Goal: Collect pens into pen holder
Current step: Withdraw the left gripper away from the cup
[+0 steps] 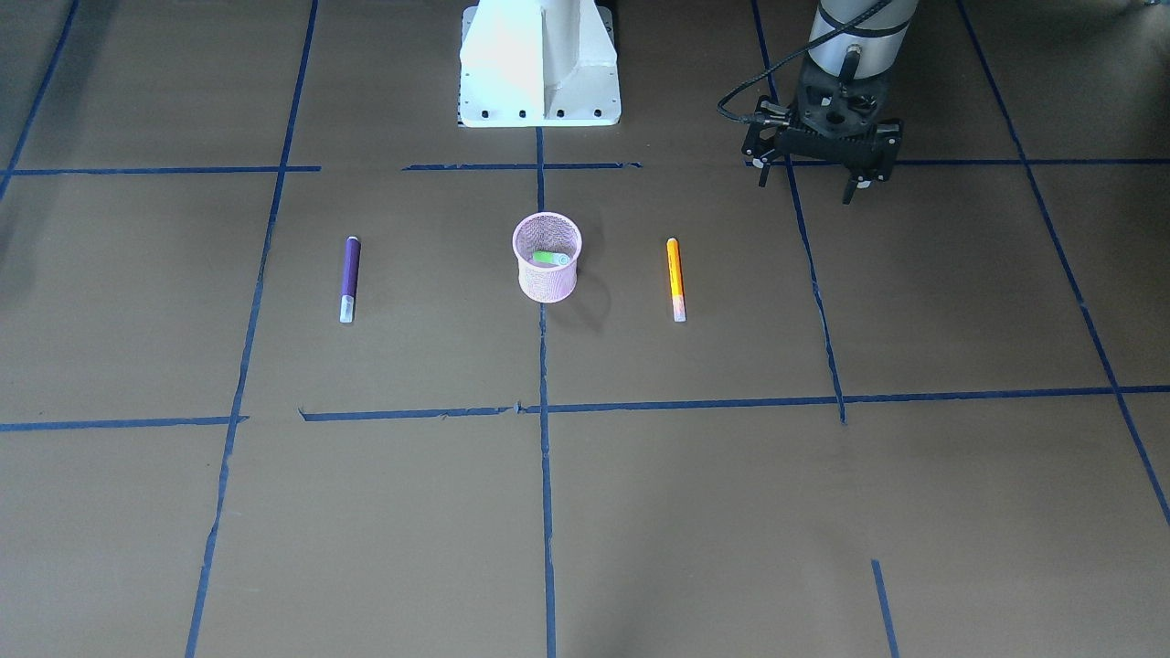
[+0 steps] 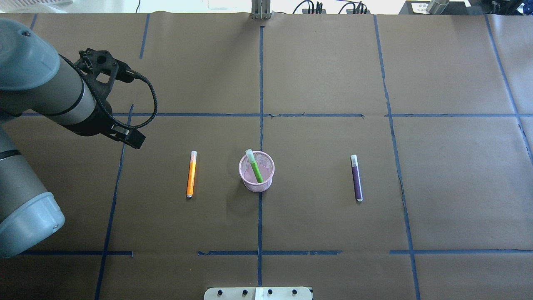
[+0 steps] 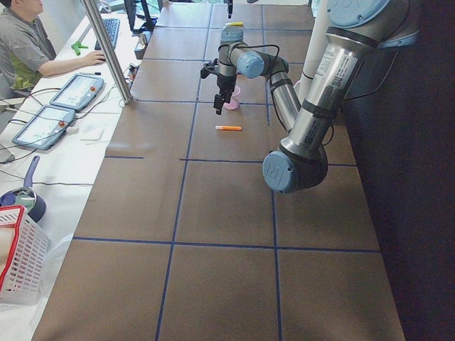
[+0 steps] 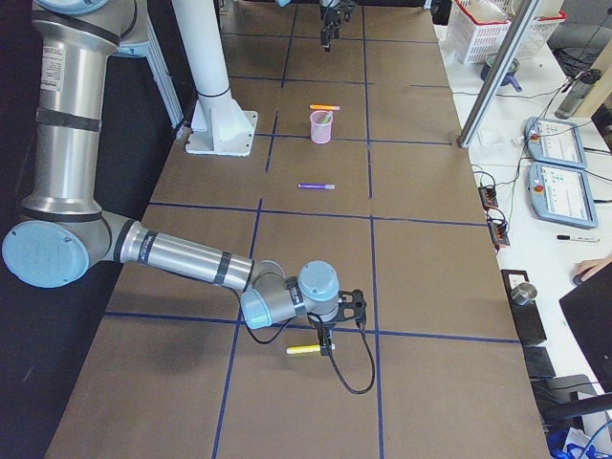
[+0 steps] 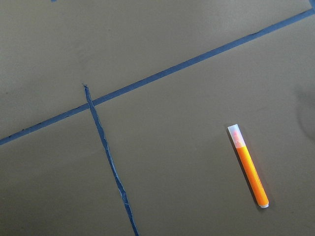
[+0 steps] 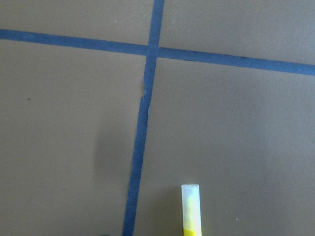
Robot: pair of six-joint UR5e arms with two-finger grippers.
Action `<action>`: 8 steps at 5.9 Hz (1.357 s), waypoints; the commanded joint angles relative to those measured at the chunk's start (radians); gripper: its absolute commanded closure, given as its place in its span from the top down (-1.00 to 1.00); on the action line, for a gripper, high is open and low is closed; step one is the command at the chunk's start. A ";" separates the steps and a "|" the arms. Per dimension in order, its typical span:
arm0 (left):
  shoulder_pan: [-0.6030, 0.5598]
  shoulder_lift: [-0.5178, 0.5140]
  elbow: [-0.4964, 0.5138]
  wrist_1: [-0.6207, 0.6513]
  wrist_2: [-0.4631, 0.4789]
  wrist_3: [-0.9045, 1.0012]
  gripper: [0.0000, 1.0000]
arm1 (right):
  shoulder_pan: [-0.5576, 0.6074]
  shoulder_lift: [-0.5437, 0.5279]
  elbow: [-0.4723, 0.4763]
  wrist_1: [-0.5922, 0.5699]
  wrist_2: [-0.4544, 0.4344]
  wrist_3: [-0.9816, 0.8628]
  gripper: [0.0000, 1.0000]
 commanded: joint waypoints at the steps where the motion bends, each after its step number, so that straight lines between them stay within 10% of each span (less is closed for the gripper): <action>1: 0.000 0.000 0.000 -0.001 0.000 0.000 1.00 | -0.021 0.019 -0.102 0.110 -0.005 -0.065 0.81; 8: 0.002 0.000 0.001 -0.001 -0.002 0.000 1.00 | -0.065 0.021 -0.122 0.098 -0.004 -0.084 0.16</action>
